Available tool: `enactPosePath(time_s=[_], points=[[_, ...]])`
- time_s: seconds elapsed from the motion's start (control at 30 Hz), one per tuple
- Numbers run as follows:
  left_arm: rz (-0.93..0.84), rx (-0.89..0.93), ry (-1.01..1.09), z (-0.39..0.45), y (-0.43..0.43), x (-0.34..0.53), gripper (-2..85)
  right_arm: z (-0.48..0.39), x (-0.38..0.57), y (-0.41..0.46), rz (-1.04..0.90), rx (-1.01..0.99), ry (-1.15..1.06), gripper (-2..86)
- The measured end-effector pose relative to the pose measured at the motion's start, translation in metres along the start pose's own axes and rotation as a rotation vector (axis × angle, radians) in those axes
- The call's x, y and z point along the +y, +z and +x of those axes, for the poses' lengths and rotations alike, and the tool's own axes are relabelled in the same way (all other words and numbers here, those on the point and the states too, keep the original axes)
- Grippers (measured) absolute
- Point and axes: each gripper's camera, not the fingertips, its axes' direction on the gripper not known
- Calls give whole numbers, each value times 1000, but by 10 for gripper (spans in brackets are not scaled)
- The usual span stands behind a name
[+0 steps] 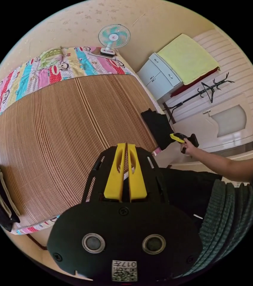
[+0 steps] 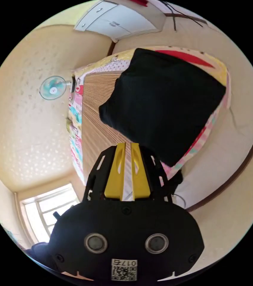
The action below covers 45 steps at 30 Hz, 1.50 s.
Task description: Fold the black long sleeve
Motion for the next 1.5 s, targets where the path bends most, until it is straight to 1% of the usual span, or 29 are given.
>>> enactPosePath(time_s=[0.07, 0.13, 0.2, 0.23, 0.27, 0.33, 0.4, 0.43, 0.47, 0.5, 0.53, 0.57, 0.63, 0.7, 0.73, 0.77, 0.8, 0.83, 0.87, 0.97, 1.1, 1.17, 1.2, 1.27, 1.33, 1.4, 1.43, 1.47, 1.5], points=[[-56, -59, -47, -3, 14, 2, -10, -30, -45, 12, -63, 246, -83, 83], [-79, -87, -149, -16, 27, 11, -10, -44, -66, 32, -103, 376, -104, 93], [-81, -81, -252, -28, 34, 17, -10, -47, -78, 63, -169, 435, -62, 95], [-72, -75, -317, -35, 38, 19, -10, -49, -77, 77, -153, 502, -2, 89], [-67, -70, -345, -37, 41, 19, -10, -58, -69, 83, -85, 553, 37, 74], [-57, -54, -407, -42, 51, 12, -10, -75, -46, 88, -4, 564, 73, 46], [-63, -57, -410, -39, 62, 0, -10, -94, -13, 98, 24, 501, -2, 36], [-73, -62, -405, -35, 71, -10, -10, -105, 8, 113, -51, 404, -79, 31], [-78, -65, -402, -33, 76, -15, -10, -112, 27, 132, -180, 295, -140, 28], [-83, -66, -394, -28, 84, -26, -10, -115, 37, 142, -254, 243, -165, 27], [-82, -56, -380, -23, 92, -37, -10, -119, 57, 159, -380, 153, -208, 25], [-81, -48, -371, -20, 96, -43, -10, -123, 73, 165, -433, 103, -250, 22], [-78, -20, -346, -12, 107, -65, -10, -130, 87, 156, -428, 32, -324, 21], [-66, -11, -339, -8, 111, -78, -10, -138, 89, 133, -377, -69, -401, 26], [-57, -6, -335, -6, 113, -86, -10, -143, 85, 116, -306, -80, -437, 34], [-56, -3, -333, -5, 115, -89, -10, -148, 79, 99, -223, -34, -471, 52], [-58, -1, -329, -3, 117, -95, -10, -151, 75, 93, -188, 1, -491, 62], [-62, -3, -328, -2, 119, -100, -10, -158, 65, 86, -137, 83, -523, 87], [-63, -4, -327, -1, 120, -102, -10, -166, 53, 83, -117, 142, -547, 111], [-56, 1, -316, 3, 120, -110, -10, -185, 26, 96, -104, 228, -633, 147], [-46, -20, -302, 8, 111, -119, -10, -200, 4, 144, -240, 296, -675, 166], [-38, -29, -300, 8, 104, -121, -10, -203, 0, 183, -385, 352, -663, 160], [-28, -31, -302, 8, 98, -121, -9, -203, 1, 193, -422, 363, -666, 156], [-8, -30, -308, 6, 89, -121, -8, -197, 13, 232, -574, 504, -654, 118], [21, -13, -329, 0, 76, -119, -5, -197, 24, 245, -640, 587, -642, 69], [49, 17, -337, -6, 66, -118, 4, -205, 39, 243, -665, 529, -626, 54], [67, 38, -333, -8, 59, -118, 25, -217, 54, 230, -634, 385, -673, 49], [75, 50, -329, -8, 55, -118, 35, -228, 74, 213, -614, 191, -724, 45], [87, 79, -329, -10, 48, -119, 48, -233, 84, 204, -613, 96, -744, 43]])
